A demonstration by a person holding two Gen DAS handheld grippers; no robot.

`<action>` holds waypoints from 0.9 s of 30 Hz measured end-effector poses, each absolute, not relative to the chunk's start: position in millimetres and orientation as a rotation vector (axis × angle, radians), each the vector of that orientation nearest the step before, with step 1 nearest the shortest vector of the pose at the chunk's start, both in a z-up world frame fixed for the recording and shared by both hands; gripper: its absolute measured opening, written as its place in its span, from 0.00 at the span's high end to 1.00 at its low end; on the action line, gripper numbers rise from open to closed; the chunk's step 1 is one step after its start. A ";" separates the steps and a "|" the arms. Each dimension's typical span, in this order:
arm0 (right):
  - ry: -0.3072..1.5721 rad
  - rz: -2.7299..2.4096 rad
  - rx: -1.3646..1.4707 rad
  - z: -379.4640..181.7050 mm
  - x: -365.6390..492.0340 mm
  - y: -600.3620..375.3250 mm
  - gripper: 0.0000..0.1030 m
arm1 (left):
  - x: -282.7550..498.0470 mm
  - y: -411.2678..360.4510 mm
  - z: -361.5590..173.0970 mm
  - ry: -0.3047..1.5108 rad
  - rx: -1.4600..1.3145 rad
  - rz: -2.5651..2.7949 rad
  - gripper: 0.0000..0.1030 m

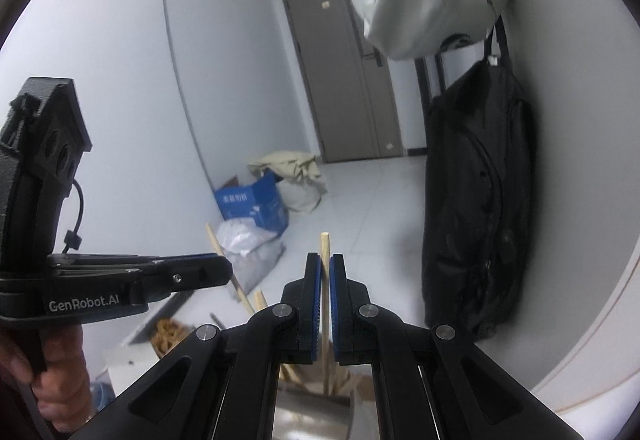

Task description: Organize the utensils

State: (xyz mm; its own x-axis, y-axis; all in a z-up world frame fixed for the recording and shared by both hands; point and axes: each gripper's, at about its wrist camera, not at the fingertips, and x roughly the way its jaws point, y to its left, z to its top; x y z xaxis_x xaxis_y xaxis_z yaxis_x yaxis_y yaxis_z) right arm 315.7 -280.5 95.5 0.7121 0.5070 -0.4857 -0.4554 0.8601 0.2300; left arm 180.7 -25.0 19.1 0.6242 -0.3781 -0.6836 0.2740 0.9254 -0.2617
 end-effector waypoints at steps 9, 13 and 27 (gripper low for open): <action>0.645 0.543 0.110 84.7 306.8 -293.5 0.80 | 178.7 -22.2 22.2 0.891 -0.147 -0.409 0.90; 0.675 0.541 0.076 82.2 294.5 -293.0 0.79 | 166.1 -16.3 33.9 0.840 -0.136 -0.395 0.54; 0.553 0.495 0.143 129.7 217.1 -316.7 0.44 | 100.9 -2.1 62.5 0.692 -0.097 -0.191 0.34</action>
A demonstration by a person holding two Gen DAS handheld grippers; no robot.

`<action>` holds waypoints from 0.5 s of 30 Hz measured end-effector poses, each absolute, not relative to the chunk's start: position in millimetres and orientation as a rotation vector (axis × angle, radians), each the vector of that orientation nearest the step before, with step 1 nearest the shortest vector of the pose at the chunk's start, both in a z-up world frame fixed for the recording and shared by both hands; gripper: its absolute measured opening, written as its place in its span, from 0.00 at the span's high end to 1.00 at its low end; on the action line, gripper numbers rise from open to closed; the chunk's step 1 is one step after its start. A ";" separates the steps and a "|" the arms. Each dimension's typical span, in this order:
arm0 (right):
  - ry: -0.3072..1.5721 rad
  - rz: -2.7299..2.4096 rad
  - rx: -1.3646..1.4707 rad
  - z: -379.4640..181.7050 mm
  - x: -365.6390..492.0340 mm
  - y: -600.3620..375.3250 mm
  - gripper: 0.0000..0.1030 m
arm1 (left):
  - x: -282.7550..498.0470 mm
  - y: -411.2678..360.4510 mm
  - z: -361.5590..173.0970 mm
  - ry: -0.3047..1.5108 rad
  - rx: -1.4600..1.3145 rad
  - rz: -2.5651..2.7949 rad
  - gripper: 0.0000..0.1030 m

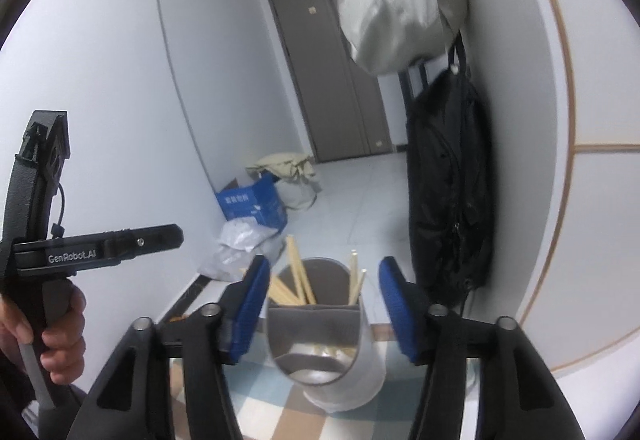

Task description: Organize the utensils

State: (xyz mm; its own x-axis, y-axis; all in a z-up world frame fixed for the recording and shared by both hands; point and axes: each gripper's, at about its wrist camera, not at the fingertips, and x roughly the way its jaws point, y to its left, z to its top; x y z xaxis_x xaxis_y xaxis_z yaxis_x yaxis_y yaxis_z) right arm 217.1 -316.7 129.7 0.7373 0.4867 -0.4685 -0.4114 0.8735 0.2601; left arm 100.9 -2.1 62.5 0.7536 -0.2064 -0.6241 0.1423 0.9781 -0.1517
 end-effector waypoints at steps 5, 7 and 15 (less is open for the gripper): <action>0.492 0.513 0.134 148.4 179.1 -314.5 0.33 | 72.6 -4.8 73.2 0.642 -0.121 -0.177 0.27; 0.473 0.515 0.132 155.2 166.9 -314.0 0.28 | 65.9 -5.1 76.7 0.623 -0.117 -0.163 0.27; 0.370 0.515 0.115 174.1 117.0 -314.9 0.14 | 29.5 0.4 81.2 0.526 -0.100 -0.115 0.13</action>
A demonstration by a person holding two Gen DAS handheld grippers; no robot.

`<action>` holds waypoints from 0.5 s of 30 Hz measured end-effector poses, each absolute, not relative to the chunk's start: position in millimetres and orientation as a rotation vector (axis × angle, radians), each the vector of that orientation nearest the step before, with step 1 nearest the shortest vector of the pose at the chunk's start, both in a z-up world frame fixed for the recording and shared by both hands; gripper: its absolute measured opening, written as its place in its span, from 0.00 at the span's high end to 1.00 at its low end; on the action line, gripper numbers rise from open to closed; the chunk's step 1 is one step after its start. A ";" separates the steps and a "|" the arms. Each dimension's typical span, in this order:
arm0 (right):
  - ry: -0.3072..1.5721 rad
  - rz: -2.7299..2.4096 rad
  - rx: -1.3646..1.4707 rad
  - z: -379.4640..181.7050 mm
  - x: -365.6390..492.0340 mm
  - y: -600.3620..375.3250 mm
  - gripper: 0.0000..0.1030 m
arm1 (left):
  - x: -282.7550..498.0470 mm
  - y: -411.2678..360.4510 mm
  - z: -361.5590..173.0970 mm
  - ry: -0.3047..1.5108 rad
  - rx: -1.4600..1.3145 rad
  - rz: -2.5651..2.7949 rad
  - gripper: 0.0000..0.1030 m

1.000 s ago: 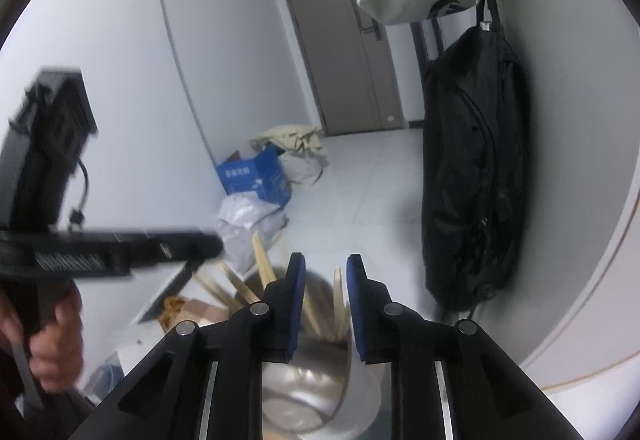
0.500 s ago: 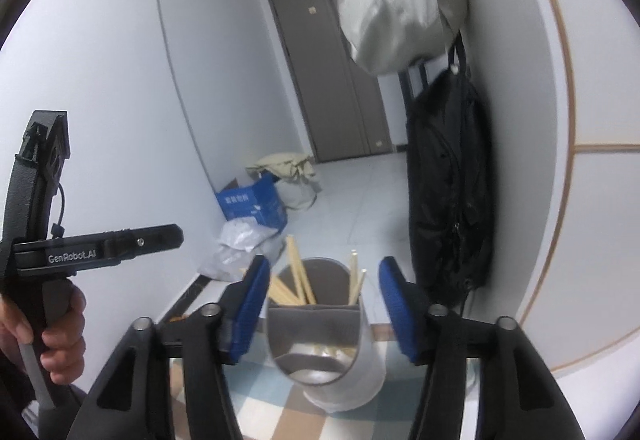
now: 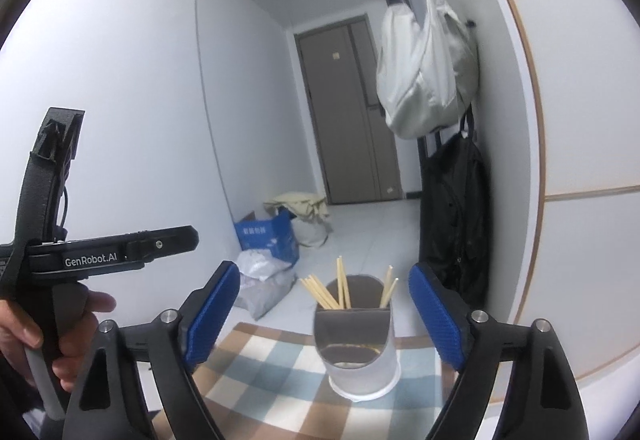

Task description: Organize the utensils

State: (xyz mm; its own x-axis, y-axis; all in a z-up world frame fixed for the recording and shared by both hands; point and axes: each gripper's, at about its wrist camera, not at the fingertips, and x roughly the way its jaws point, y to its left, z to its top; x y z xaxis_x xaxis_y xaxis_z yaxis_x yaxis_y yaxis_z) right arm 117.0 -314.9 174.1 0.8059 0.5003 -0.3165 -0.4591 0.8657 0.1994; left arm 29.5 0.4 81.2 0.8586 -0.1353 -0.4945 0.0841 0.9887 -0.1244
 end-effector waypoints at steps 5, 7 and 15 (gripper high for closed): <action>0.315 0.520 0.107 173.9 92.9 -314.7 0.01 | 13.8 5.7 73.3 0.493 -0.104 -0.103 0.05; 0.289 0.510 0.093 170.0 81.8 -314.2 0.00 | 4.6 6.7 70.9 0.464 -0.100 -0.097 0.03; 0.322 0.491 0.103 135.8 55.6 -313.7 0.00 | -19.8 14.1 38.5 0.393 -0.086 -0.077 0.01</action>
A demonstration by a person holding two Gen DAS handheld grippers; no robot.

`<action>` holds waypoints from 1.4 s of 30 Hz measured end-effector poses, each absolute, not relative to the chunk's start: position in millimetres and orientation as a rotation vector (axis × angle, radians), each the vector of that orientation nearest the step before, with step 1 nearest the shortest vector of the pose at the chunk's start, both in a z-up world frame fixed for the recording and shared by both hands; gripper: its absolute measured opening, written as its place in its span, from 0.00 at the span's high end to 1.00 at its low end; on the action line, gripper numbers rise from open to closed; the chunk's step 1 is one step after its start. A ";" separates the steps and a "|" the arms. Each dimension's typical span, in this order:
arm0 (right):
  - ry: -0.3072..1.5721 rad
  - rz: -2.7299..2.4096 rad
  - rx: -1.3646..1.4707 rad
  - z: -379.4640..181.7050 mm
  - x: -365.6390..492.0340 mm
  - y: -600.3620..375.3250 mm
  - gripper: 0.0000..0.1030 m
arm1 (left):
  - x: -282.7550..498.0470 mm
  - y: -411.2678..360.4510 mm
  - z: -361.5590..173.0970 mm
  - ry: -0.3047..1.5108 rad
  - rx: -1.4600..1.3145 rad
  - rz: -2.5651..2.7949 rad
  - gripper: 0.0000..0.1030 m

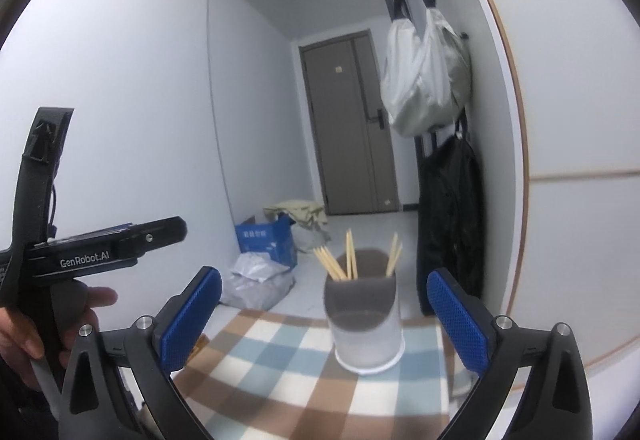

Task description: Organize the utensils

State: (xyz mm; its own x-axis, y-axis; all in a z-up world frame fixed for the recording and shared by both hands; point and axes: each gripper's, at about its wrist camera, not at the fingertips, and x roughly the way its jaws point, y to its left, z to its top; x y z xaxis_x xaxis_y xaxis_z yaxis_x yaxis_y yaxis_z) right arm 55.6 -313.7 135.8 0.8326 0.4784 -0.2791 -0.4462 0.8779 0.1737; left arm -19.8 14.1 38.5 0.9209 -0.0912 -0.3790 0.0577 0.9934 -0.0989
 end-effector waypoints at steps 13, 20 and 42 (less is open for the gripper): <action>0.364 0.442 0.018 97.5 40.5 -316.0 0.00 | -7.1 22.9 1.2 0.448 -0.083 -0.002 0.01; 0.368 0.431 0.051 96.4 46.7 -314.0 0.00 | -13.8 20.8 0.8 0.460 -0.078 -0.014 0.01; 0.353 0.405 0.060 99.2 42.0 -313.1 0.00 | -16.3 21.8 -4.3 0.472 -0.081 -0.017 0.01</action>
State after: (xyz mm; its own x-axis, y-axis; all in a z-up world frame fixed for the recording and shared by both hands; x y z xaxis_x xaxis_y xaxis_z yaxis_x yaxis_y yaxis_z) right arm 42.0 -313.1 99.2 0.8592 0.3961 -0.3239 -0.3755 0.9181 0.1267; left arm -16.3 21.8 -4.3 0.8908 -0.0351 -0.4531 -0.0024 0.9966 -0.0818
